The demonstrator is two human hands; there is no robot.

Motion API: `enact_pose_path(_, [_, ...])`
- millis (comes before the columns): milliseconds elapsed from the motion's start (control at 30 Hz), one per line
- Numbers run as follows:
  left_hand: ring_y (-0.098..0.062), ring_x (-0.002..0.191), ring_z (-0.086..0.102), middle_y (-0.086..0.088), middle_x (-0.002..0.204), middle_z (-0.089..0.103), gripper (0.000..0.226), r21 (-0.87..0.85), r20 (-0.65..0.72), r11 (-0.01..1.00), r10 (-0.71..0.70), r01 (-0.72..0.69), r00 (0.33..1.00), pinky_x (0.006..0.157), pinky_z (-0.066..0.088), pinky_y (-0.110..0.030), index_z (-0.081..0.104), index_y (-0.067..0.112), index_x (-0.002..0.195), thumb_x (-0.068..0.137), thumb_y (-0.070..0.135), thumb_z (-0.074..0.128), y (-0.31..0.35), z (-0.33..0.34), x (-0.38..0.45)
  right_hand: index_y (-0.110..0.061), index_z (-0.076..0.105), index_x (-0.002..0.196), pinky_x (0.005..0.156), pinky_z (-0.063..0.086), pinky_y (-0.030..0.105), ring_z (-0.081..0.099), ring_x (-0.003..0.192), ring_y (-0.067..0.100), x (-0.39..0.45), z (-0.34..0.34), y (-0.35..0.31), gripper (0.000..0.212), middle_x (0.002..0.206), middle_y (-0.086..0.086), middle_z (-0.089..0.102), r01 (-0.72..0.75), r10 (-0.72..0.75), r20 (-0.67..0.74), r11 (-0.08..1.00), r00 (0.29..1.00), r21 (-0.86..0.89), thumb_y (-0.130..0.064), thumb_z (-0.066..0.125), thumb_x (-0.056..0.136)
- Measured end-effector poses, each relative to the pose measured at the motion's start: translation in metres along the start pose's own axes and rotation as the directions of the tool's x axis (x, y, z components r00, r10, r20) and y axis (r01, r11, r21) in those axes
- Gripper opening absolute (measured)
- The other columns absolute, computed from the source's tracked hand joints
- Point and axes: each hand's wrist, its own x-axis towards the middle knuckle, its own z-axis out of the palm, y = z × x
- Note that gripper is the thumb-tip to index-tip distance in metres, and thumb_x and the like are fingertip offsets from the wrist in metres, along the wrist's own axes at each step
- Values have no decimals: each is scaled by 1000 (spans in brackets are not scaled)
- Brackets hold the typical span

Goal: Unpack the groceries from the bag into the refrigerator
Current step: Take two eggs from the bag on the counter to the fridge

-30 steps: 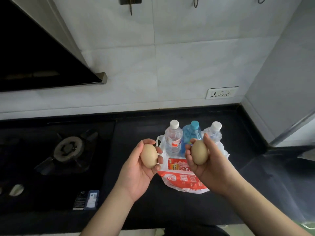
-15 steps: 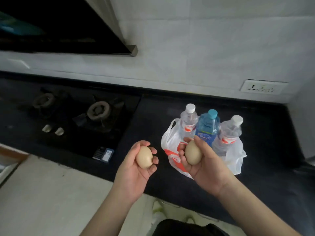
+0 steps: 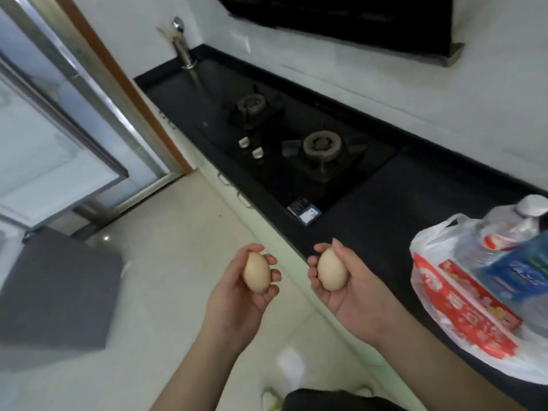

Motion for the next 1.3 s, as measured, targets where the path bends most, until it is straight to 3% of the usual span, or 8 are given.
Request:
enact_pose_path(367, [-22, 61, 57, -11, 81, 61, 16, -240, -289, 944, 154, -227, 945, 47, 46, -23, 63, 15, 91, 87, 26, 53, 61, -179, -90, -8, 64, 95, 61, 58, 26, 62, 69, 19, 34, 127, 160, 27, 80, 11, 66, -203, 230, 72, 942, 970, -267, -32, 64, 83])
enact_pose_path(733, [-23, 62, 58, -13, 81, 63, 18, -295, -493, 835, 284, -465, 823, 49, 46, -25, 65, 14, 91, 89, 26, 52, 128, -328, -187, -8, 66, 90, 58, 57, 27, 62, 64, 20, 50, 242, 328, 24, 79, 12, 65, -342, 448, 140, 818, 883, -462, -31, 64, 82])
enact_pose_path(1133, [-22, 62, 56, -12, 81, 61, 18, -275, -611, 725, 375, -632, 697, 50, 45, -25, 61, 13, 94, 86, 27, 53, 179, -395, -204, -7, 63, 96, 61, 58, 26, 61, 69, 19, 94, 317, 398, 27, 80, 12, 65, -357, 548, 198, 736, 813, -575, -31, 63, 82])
enact_pose_path(1300, [-21, 61, 56, -11, 79, 62, 17, -209, -627, 732, 409, -649, 663, 49, 45, -25, 61, 12, 93, 89, 27, 52, 230, -411, -159, -5, 63, 99, 76, 59, 31, 64, 78, 24, 143, 352, 400, 30, 85, 16, 64, -425, 606, 242, 740, 758, -521, -31, 61, 84])
